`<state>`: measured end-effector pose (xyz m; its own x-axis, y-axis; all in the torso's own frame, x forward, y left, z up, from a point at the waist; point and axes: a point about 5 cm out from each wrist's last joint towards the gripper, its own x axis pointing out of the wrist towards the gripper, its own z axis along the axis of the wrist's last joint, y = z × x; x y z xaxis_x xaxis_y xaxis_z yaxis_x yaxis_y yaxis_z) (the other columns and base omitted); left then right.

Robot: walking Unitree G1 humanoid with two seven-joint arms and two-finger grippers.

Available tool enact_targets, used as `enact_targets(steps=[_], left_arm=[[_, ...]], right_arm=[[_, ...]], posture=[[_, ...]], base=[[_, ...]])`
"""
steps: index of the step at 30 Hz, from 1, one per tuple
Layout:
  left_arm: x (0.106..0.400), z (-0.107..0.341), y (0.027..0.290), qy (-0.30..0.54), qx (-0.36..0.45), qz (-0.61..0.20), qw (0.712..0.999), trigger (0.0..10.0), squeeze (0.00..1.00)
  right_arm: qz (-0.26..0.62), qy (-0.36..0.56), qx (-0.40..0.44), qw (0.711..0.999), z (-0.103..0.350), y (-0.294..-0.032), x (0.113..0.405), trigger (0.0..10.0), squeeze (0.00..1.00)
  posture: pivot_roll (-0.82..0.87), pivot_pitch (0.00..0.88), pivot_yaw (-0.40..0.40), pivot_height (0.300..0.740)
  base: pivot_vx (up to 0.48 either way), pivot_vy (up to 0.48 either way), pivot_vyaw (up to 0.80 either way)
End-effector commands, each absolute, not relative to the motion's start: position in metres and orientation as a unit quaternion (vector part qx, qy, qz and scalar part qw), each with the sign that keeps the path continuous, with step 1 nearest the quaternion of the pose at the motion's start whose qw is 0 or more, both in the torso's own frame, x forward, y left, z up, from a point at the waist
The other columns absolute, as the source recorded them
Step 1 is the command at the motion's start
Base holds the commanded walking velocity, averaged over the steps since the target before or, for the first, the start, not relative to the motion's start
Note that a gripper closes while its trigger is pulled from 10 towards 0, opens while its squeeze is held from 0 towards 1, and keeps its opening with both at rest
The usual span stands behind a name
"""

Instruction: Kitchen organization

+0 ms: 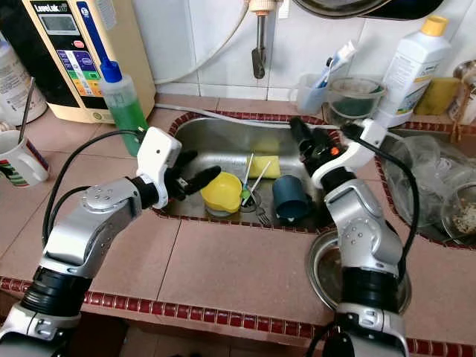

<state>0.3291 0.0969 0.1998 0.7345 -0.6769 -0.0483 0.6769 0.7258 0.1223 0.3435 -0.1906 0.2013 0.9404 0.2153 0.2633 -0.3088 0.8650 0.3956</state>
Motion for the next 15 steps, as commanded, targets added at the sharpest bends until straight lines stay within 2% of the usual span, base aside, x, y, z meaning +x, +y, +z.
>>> enact_targets(steps=[1, 6, 8, 12, 15], left_arm=[[0.329, 0.196, 0.101, 0.005, 0.068, -0.358, 0.931, 10.0, 0.0], [0.33, 0.184, 0.103, -0.002, 0.048, -0.339, 0.939, 10.0, 0.0], [0.33, 0.175, 0.107, -0.008, 0.038, -0.312, 0.949, 10.0, 0.0], [0.336, 0.166, 0.116, -0.008, 0.011, -0.247, 0.969, 10.0, 0.0], [0.334, 0.165, 0.114, -0.033, 0.033, -0.236, 0.971, 10.0, 0.0]], right_arm=[[0.135, -0.113, 0.199, 0.964, 0.202, -0.186, 0.341, 10.0, 1.0], [0.093, -0.136, 0.145, 0.976, 0.196, -0.182, 0.332, 10.0, 1.0], [0.066, -0.155, 0.095, 0.981, 0.197, -0.181, 0.327, 10.0, 1.0], [0.035, -0.175, 0.065, 0.982, 0.199, -0.183, 0.321, 10.0, 1.0], [0.006, -0.193, 0.05, 0.98, 0.198, -0.184, 0.311, 10.0, 1.0]], posture=[[-0.19, 0.082, 0.058, 0.74], [-0.19, 0.074, 0.058, 0.74], [-0.2, 0.068, 0.061, 0.74], [-0.2, 0.058, 0.061, 0.74], [-0.2, 0.048, 0.058, 0.74]], base=[[0.0, 0.0, 0.0], [0.0, 0.0, 0.0], [0.0, 0.0, 0.0], [0.0, 0.0, 0.0], [0.0, 0.0, 0.0]])
